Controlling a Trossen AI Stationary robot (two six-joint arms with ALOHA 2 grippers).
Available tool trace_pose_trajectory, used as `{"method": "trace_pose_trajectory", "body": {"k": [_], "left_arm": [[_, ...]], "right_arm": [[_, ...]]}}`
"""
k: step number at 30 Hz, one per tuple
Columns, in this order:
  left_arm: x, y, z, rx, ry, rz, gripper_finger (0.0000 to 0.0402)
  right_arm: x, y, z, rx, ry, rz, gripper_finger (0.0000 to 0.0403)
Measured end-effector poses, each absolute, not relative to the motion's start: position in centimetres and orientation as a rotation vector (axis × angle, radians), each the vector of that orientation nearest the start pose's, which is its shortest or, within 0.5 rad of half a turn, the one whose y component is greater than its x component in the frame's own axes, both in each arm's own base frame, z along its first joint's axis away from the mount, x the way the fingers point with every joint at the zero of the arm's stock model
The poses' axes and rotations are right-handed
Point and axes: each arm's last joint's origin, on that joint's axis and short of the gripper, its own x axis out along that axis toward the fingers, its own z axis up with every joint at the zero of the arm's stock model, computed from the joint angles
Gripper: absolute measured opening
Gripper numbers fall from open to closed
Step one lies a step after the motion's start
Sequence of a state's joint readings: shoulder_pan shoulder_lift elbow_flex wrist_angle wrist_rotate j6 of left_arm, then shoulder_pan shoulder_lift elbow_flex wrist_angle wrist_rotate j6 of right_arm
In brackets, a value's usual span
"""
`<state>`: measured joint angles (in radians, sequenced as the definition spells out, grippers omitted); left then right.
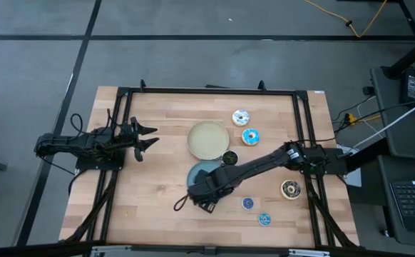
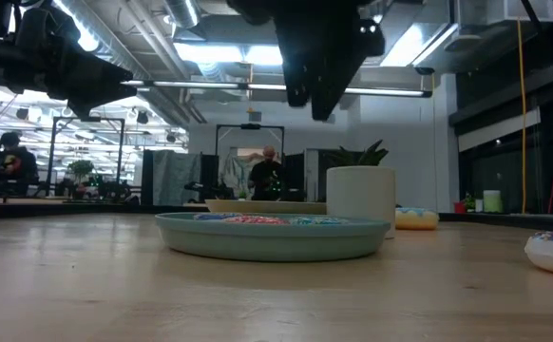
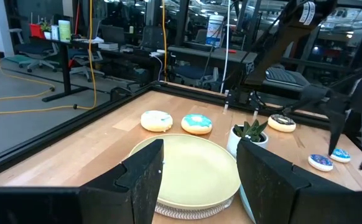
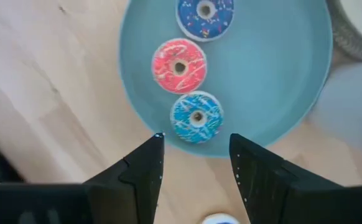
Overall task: Pick & Place donuts
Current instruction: Put the small light blue donut on the blue plate
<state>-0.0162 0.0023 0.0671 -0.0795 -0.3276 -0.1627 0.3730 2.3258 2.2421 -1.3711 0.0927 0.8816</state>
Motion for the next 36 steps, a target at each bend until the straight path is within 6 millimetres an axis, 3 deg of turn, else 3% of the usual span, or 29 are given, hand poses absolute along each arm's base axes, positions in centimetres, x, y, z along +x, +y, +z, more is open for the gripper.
{"method": "trace_pose_trajectory", "body": {"k": [11, 21, 26, 36], "left_arm": [[9.2, 0.8, 17.9, -0.159, -0.011, 0.312, 0.0196], [9.2, 0.8, 17.8, -0.159, -0.011, 0.312, 0.0196], [9.2, 0.8, 17.8, -0.159, -0.011, 0.312, 0.0196], [9.2, 0.8, 17.8, -0.159, -0.011, 0.312, 0.0196]], "right_arm": [[41.5, 18.8, 26.0, 0.481, 1.313, -0.428, 0.0183], [40.5, 20.2, 25.5, 0.511, 1.319, -0.456, 0.0184], [38.8, 19.8, 24.6, 0.563, 1.354, -0.493, 0.0184], [33.2, 19.8, 24.9, 0.745, 1.329, -0.630, 0.0184]]}}
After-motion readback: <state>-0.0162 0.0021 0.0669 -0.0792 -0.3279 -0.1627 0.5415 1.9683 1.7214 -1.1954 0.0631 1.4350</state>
